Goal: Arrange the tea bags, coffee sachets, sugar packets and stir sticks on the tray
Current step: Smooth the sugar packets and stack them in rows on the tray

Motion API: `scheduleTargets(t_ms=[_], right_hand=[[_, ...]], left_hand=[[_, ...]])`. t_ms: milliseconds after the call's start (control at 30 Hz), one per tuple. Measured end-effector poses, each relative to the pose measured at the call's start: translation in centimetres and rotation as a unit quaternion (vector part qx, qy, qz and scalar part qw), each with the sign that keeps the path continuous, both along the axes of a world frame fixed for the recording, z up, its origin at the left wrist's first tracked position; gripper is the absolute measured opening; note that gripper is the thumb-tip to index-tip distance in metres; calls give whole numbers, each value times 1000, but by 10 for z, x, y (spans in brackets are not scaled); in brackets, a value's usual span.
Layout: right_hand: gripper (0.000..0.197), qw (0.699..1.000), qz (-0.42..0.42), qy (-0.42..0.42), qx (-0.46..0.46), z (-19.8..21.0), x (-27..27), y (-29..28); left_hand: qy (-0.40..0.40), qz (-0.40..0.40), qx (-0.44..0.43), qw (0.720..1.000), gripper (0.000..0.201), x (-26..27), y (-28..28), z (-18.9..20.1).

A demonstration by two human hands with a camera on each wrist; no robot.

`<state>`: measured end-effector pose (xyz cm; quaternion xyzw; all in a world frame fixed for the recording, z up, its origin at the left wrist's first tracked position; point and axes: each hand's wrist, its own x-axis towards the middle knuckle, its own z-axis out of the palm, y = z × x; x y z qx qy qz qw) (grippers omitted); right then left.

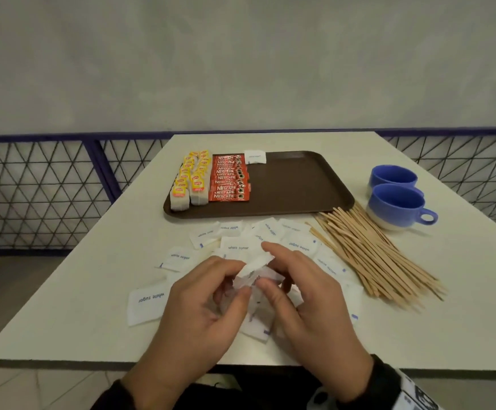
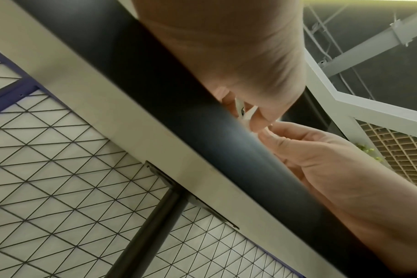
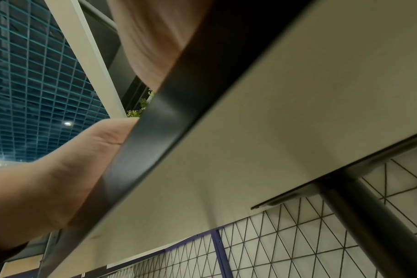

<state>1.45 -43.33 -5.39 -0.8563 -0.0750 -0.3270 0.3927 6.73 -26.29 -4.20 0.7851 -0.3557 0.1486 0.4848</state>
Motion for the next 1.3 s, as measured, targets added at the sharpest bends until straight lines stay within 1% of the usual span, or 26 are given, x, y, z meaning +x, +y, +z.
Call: scheduleTargets(t_ms=[67,100,133,167,233,267,333,367,467,533,600,633,667,800,867,967,1033,1100,1200,1300], right_hand=[[49,1000,2,-6,15,1,-1,0],[52,1000,5,-5,22,1,-1,-1],[51,1000,9,-1,25,1,-1,-1],[48,1000,13,2,25,2,0,-1],[31,999,25,11,31,3,1,-2],[22,999,31,16,37,3,1,-2],[7,998,42,21,43,3,1,-3],[5,998,47,23,46,3,1,-3],[11,994,68,33,81,2,2,-3],[12,986,98,44,130,0,2,-4],[26,975,128,67,171,-2,3,-5],[30,972,135,76,179,-3,4,-5],[29,970,138,81,184,-4,5,-5],[14,959,133,83,237,-4,6,-7],[14,957,132,91,242,-4,6,-7],[25,955,133,97,245,-3,4,-6],[30,961,117,101,230,-2,3,-6],[29,964,108,104,221,-3,4,-6],[23,958,114,101,243,-3,4,-6],[25,955,114,98,255,-2,4,-6]], left_hand=[[11,8,-9,1000,26,1,0,2],[28,7,-16,999,27,2,0,3],[50,5,-24,998,24,2,1,3],[72,2,-33,997,19,3,1,3],[99,0,-53,994,10,4,3,1],[115,-1,-68,991,9,4,3,0],[167,-5,-115,979,15,2,2,1],[192,-7,-138,971,17,1,2,2],[239,-11,-178,955,21,-1,2,6],[249,-14,-174,953,25,-2,2,8],[253,-11,-154,955,29,-4,1,9],[254,-12,-147,956,30,-5,1,10],[257,-13,-147,955,32,-5,0,10],[284,-23,-172,943,46,-4,0,10],[289,-24,-172,941,47,-3,1,9],[288,-20,-171,942,41,-1,1,9],[293,-13,-175,940,38,0,1,10],[301,-16,-172,938,38,1,1,11],[319,-35,-166,932,42,2,1,10],[318,-34,-176,931,41,3,2,8]])
